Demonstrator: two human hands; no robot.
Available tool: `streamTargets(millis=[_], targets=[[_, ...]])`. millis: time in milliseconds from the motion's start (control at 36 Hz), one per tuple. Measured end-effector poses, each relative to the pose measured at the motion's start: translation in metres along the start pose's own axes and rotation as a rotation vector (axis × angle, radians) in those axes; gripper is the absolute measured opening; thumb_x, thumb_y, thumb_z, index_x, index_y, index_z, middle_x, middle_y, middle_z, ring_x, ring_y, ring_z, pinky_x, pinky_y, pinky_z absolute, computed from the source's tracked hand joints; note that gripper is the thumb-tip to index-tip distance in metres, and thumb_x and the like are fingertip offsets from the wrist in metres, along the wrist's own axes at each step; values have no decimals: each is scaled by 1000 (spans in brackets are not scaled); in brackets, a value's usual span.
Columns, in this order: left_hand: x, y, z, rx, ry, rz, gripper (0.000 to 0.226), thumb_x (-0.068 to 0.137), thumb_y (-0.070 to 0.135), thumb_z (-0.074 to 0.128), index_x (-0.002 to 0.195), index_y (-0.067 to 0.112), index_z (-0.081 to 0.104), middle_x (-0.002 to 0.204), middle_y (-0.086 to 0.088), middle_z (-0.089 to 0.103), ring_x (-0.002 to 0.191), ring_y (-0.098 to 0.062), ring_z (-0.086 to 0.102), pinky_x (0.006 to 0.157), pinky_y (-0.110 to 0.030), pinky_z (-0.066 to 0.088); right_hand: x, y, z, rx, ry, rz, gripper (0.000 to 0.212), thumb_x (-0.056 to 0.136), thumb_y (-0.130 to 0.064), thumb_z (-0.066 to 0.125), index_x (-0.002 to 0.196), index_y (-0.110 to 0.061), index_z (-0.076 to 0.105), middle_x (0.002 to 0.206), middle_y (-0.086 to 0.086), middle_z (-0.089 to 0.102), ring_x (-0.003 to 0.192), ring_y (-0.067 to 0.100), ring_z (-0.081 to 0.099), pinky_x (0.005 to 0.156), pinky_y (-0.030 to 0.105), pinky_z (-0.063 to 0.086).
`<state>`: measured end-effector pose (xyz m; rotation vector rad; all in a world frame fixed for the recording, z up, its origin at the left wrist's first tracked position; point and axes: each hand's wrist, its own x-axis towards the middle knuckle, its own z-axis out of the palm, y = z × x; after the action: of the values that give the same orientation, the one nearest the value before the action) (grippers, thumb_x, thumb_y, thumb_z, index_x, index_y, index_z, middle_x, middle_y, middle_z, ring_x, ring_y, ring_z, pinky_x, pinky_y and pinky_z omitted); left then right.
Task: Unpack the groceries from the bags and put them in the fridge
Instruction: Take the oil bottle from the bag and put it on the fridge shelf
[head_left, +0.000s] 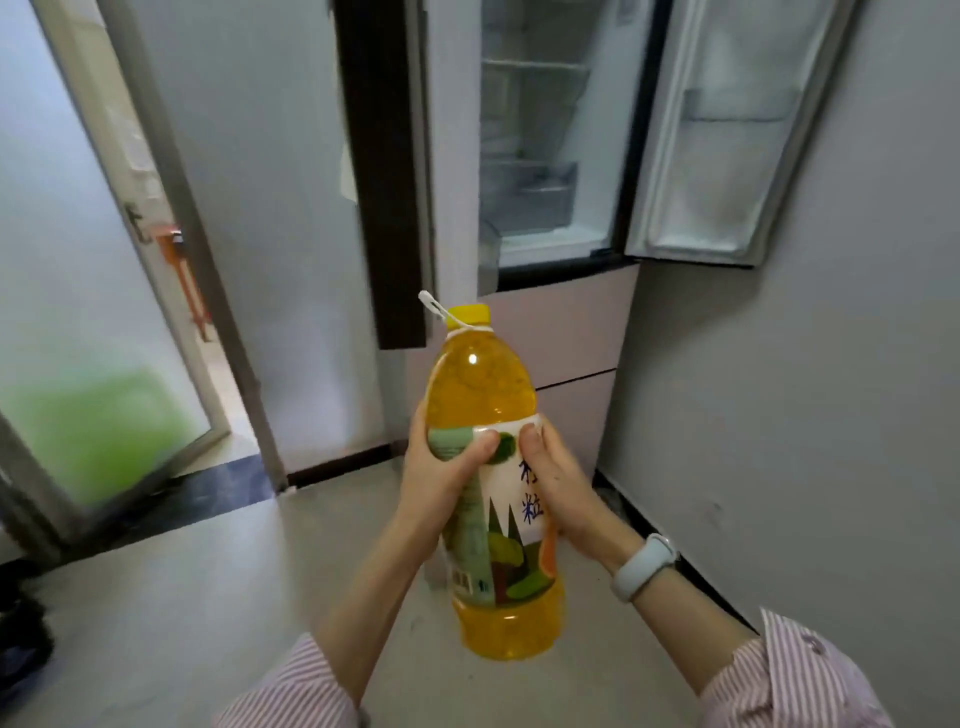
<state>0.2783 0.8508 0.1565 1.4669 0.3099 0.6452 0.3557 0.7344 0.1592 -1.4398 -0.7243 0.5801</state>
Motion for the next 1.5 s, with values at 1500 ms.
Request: streamTargets(millis=[1500], targets=[[788, 261, 222, 726, 226, 1460, 108, 53, 75, 67, 137, 42, 8, 132, 20, 34, 117, -19, 50, 85, -47, 53, 720, -344, -335, 412, 110, -1276, 56, 93, -42, 33, 126, 3, 40, 115, 22, 54, 104, 27, 57, 81, 33, 51]])
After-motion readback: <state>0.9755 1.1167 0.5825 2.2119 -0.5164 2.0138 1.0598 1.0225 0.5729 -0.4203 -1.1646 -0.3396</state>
